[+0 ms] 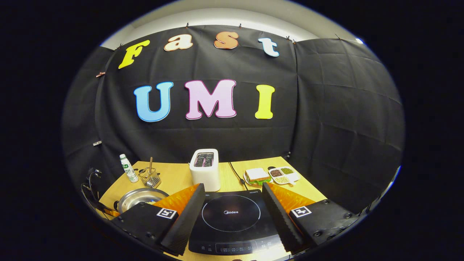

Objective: First push the handle of the pot to place it horizontally, then grasp the pot with both hands and set it on the induction cooktop.

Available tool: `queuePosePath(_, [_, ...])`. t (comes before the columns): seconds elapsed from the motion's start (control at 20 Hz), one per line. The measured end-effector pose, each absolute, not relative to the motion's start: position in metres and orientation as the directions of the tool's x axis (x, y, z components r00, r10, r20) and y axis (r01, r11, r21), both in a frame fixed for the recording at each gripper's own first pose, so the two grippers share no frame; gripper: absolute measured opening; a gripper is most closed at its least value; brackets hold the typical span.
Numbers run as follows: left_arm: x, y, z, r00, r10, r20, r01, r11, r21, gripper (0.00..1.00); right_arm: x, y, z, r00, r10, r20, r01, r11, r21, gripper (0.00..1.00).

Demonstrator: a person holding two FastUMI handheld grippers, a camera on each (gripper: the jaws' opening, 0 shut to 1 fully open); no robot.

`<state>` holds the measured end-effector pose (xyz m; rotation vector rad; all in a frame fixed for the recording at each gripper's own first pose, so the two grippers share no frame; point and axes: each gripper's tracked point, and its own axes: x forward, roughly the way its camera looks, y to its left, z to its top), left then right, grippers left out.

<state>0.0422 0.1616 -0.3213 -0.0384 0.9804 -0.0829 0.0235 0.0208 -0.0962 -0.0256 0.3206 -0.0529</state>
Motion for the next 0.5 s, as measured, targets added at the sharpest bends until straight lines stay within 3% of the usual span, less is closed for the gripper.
queuePosePath(0.5, [0.093,0.197,-0.317,0.578,-0.057,-0.814,0.001,0.998,-0.070,0.05,0.034,0.022,-0.107,0.937,-0.067,-0.342,0.052,0.997,-0.053,0.98])
